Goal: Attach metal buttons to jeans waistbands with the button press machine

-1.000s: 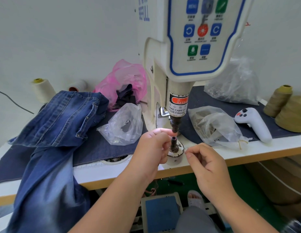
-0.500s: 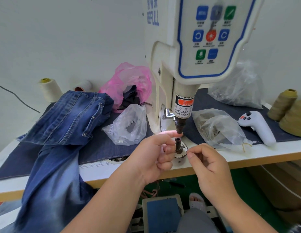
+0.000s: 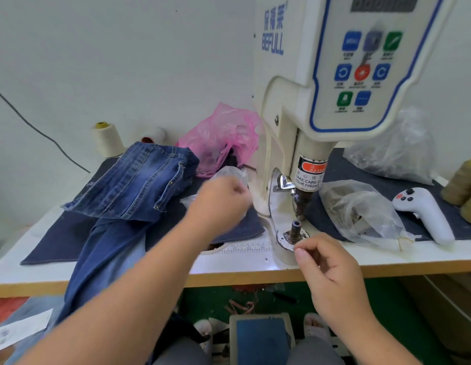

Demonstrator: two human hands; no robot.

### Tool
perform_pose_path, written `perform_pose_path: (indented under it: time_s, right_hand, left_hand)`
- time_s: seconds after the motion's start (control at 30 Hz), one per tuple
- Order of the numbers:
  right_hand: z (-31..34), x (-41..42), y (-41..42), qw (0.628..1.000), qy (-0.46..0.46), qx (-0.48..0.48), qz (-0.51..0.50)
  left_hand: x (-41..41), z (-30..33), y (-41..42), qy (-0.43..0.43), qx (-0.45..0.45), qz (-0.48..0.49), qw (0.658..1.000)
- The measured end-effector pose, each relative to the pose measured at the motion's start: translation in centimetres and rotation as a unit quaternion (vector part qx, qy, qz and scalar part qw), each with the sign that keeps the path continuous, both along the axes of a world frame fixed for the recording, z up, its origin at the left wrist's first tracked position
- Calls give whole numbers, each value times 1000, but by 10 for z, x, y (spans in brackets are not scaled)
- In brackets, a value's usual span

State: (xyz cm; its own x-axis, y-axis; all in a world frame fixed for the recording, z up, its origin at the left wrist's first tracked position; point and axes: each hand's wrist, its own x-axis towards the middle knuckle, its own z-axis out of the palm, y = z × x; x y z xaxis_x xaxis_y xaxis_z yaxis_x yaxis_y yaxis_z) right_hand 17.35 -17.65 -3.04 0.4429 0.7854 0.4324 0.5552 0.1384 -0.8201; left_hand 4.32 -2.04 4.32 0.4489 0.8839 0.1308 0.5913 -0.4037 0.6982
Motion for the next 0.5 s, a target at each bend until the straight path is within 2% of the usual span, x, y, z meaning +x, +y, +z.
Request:
perform_pose_path:
  time_s: [0.07,0.13,0.2,0.27,0.33,0.5]
  right_hand:
    - [3,-3,2,1000,-8,1,10]
    - [4,-6,3,1000,-12,4,17]
    - [2,-6,4,1000,-8,-1,18]
    - [-1,-7,5,1000,-14,-7,18]
    - [-3,-8,6,999,-22,-15,21]
    - [-7,-8,8,999,-31,-31,30]
  left_hand:
    - [-11,16,29,46,172,103,979]
    - [-25,25,61,143,249,173,942]
    - [-39,19,86,281,235,214,905]
    - [-52,-2,99,352,162,236,891]
    - [-63,-29,107,359,129,246,891]
    - [-77,-33,118,321,201,259,888]
